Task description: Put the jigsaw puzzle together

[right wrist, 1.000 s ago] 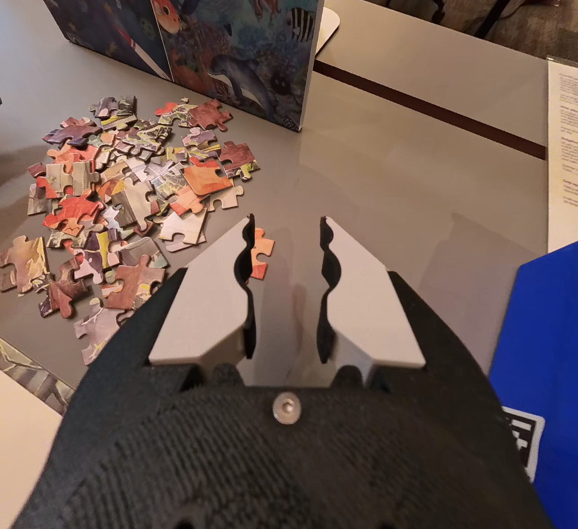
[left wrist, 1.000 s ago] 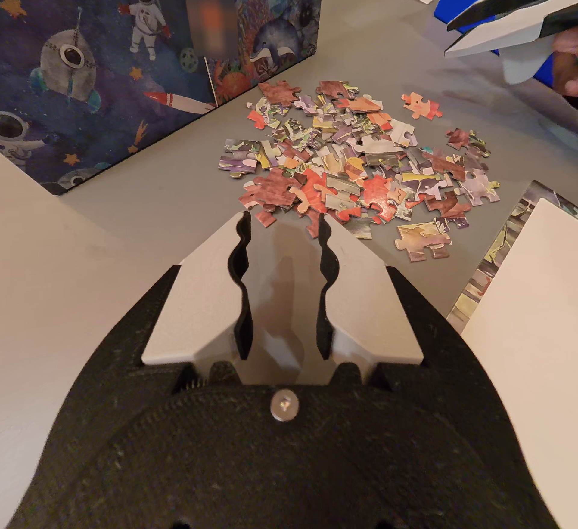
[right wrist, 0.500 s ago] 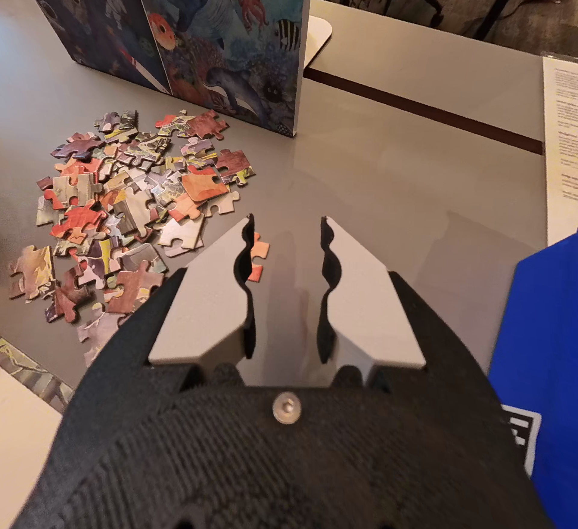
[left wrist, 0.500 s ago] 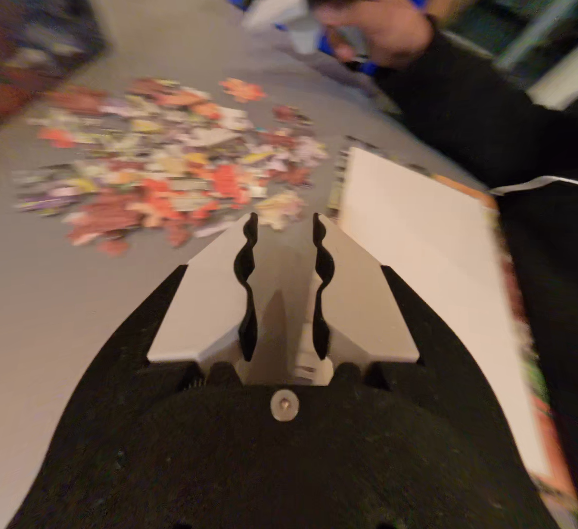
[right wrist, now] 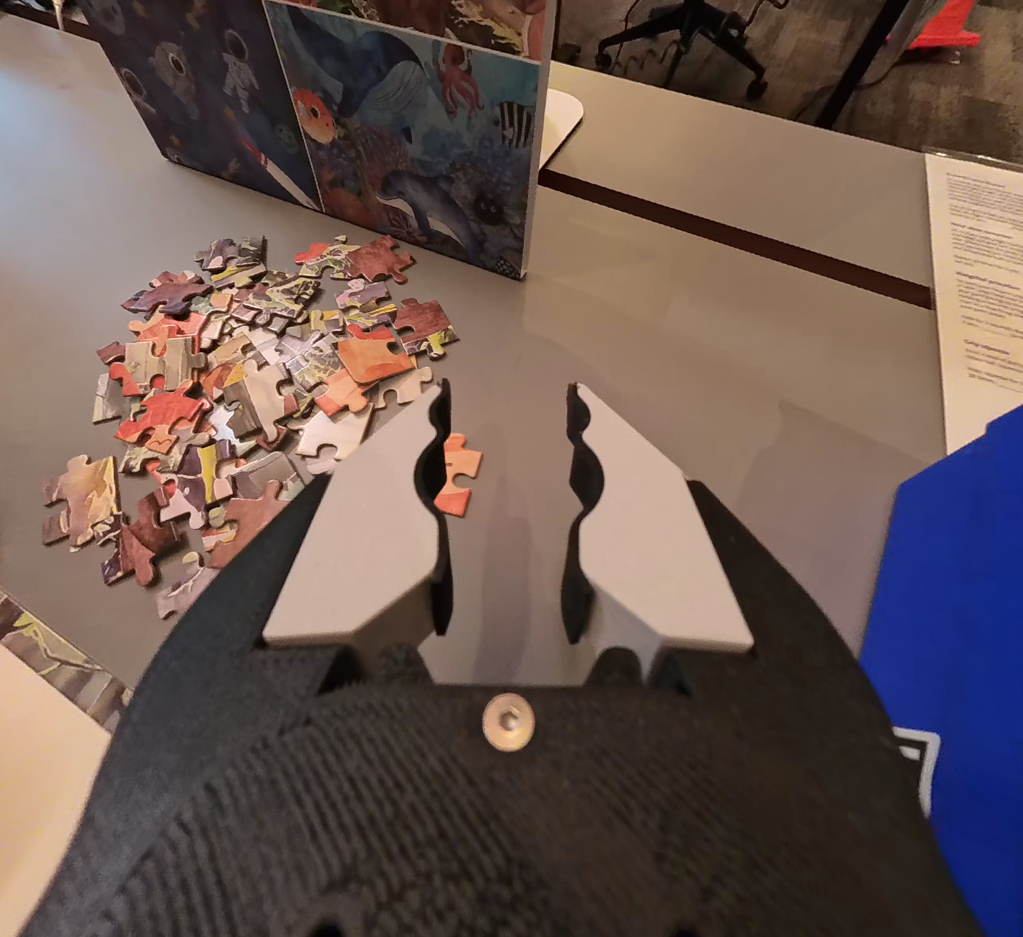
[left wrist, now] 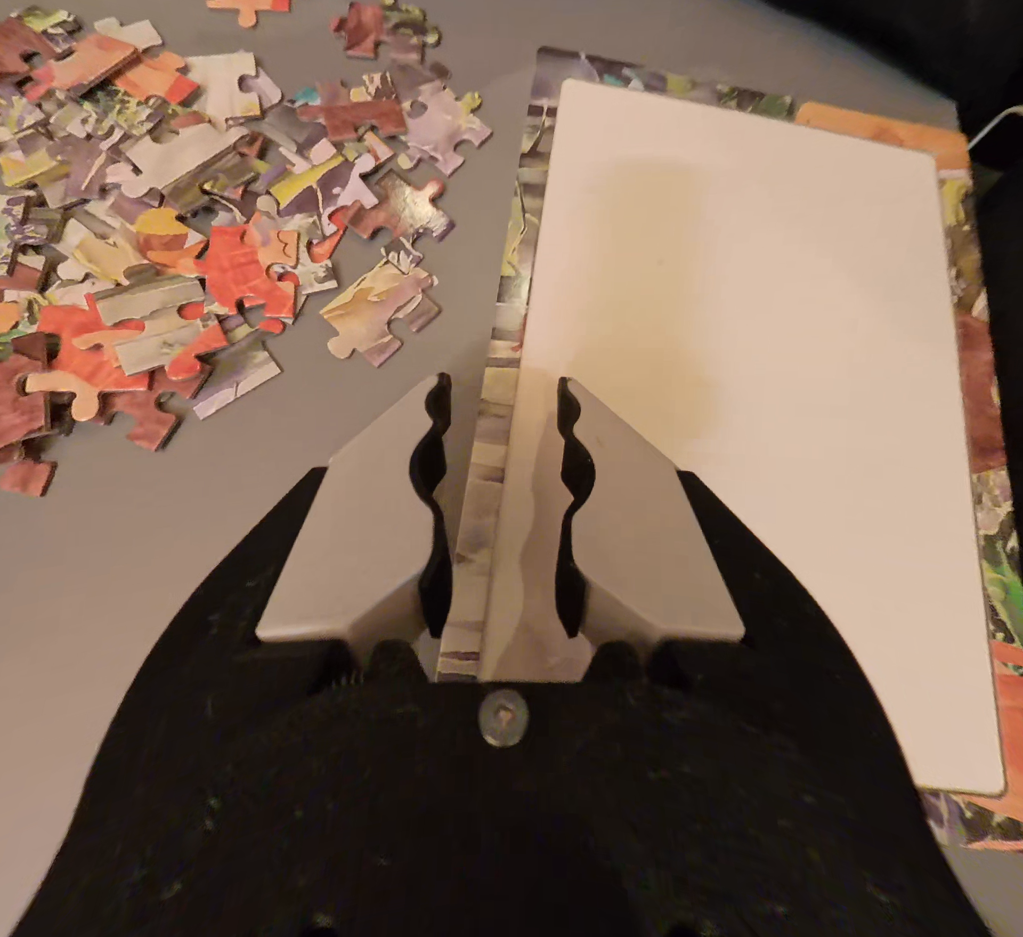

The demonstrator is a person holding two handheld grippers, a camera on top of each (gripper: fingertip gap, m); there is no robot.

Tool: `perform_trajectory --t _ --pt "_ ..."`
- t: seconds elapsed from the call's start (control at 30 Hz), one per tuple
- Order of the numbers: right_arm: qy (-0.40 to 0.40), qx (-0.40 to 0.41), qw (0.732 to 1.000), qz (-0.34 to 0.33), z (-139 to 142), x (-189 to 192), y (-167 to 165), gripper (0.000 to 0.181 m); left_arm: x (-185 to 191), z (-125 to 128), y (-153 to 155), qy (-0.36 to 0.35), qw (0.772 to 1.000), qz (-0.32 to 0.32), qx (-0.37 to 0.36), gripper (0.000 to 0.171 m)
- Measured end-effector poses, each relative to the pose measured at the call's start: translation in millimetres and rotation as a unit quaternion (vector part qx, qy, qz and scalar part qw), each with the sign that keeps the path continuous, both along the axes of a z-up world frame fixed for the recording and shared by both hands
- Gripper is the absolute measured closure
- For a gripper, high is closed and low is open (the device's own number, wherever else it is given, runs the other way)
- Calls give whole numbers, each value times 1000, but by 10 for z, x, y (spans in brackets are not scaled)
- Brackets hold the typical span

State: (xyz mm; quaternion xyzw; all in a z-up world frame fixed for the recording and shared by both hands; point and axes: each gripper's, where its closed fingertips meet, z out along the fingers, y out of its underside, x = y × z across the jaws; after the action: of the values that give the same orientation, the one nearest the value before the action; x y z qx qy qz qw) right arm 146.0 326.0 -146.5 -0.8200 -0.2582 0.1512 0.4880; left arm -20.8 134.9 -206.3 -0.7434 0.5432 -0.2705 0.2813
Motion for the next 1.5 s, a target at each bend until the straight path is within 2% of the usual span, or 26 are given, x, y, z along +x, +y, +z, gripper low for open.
perform_trajectory --t 0.1,0.2,0.43,0.6,0.77,0.83,0.9,1.0,1.17,1.23,1.3,1.33,1.4,1.5 --pt "2 -3 1000 -3 -27 13 14 140 -68 -106 17 27 1000 3 -1 139" --pt "-2 -4 1000 -2 -42 6 14 140 -141 -113 -9 34 999 -17 10 158" --pt "-8 3 1000 3 -33 -24 2 141 -482 -114 -55 53 998 -14 -35 159" --pt "-1 1 1000 -1 -41 -2 17 141 -930 -109 -29 46 995 15 -89 160" --pt "13 0 1000 -1 -17 -8 17 141 -1621 -107 244 132 987 73 -63 162" --pt "11 2 1000 2 -18 -30 9 141 -1762 -91 344 144 984 83 -61 171" --pt "7 3 1000 6 -30 -51 1 141 -1843 -125 362 161 979 89 -84 171" --pt "8 2 1000 14 -41 -103 -18 141 -1731 -58 448 138 984 100 -60 170" --pt "8 0 999 37 -52 -249 -79 140 -1068 106 329 38 997 65 -35 148" --pt "1 3 999 47 -55 -318 -113 140 -877 9 266 50 997 46 -20 141" --pt "-4 7 998 57 -56 -389 -149 140 -809 -131 310 84 995 50 8 135" --pt "-7 8 998 62 -57 -421 -165 140 -773 -122 346 77 995 56 19 133" --pt "-13 11 997 69 -59 -469 -192 140 -811 -130 370 80 994 68 8 137" --pt "-16 14 997 76 -48 -513 -219 140 -1023 -129 403 91 992 83 1 153"
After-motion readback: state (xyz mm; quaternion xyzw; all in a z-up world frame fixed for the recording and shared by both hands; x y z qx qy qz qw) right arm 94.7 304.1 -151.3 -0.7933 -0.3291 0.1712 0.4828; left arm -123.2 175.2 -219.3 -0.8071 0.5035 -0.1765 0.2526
